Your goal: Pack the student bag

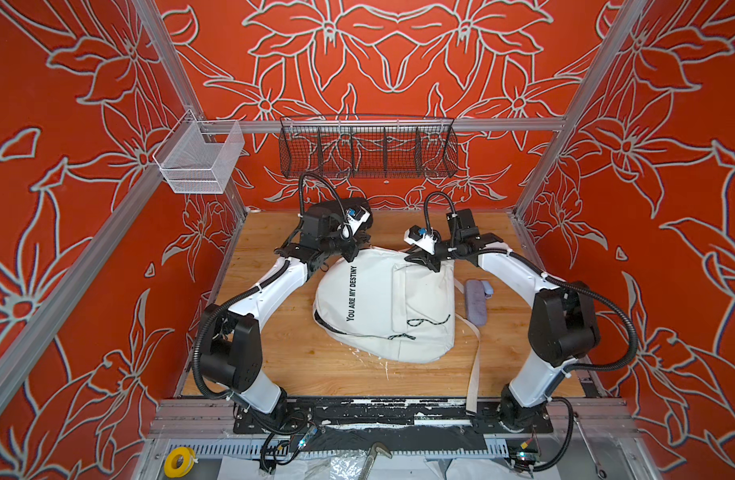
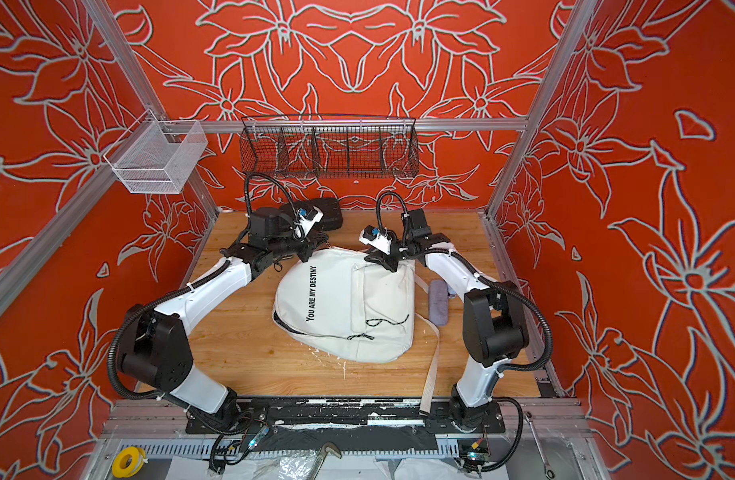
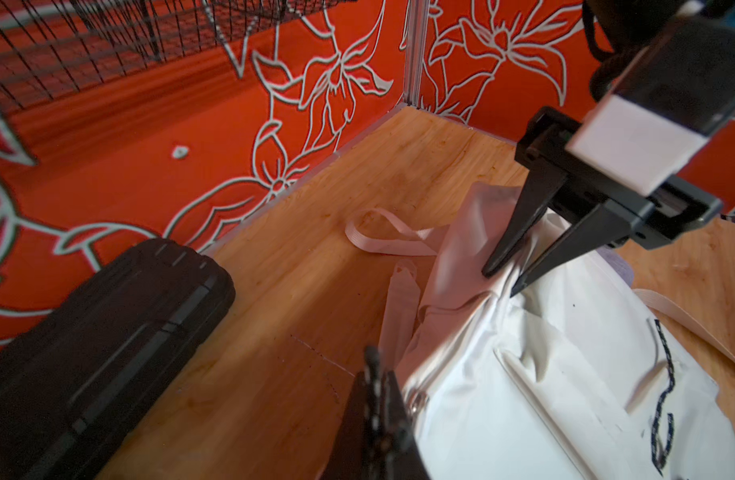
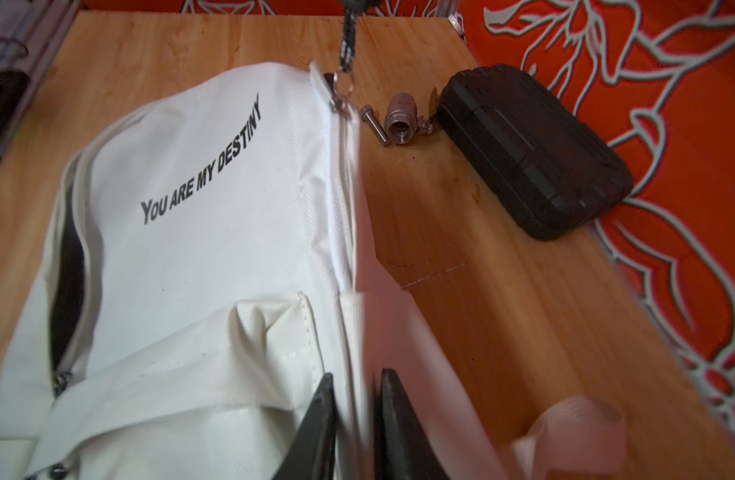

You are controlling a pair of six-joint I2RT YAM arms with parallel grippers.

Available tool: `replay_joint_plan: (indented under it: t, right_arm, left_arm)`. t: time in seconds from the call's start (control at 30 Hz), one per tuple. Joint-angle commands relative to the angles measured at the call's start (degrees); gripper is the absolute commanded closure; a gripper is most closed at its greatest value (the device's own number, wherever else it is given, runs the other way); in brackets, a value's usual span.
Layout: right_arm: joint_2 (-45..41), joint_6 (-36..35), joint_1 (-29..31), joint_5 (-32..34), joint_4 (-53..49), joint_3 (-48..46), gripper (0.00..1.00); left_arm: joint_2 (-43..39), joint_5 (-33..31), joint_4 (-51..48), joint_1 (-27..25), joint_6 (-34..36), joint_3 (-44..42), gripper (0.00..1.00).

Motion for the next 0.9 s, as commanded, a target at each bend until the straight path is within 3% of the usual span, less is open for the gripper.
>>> replay_joint_plan:
  t: [0.0,0.13,0.37,0.7,0.77,0.87]
  right_arm:
    - [-1.65,2.31,-0.58,-3.29,-2.07,1.72,0.63]
    - [-1.6,6.87,0.1,-7.67,1.08,3.77,0.51]
    - [3.01,8.43,3.91,-10.39,-0.4,11.69,0.49]
    - [6.88,12.32,5.74,-12.07,-3.6,15.68,0.53]
    - [7.62,12.35,5.83,-10.39,-6.94,17.19,0.54]
    - [8.26,12.22,5.83,-5.61,-10.43,18.65,0.63]
  left_arm:
    - [-3.48,0.93,-0.76,-2.02,4.68,2.71,1.0]
    - [-4.42,2.01,-0.88,-3.28,5.06,3.94,1.0]
    - [-4.48,2.55,-1.08,-4.67,5.0,7.16,1.0]
    - [-5.07,1.09,1.14,-5.43,4.86,7.6,1.0]
    - [-5.08,0.64,1.23,-5.39,4.96,7.95,1.0]
    - [-5.34,0.27,1.3,-5.39,5.26,8.14,1.0]
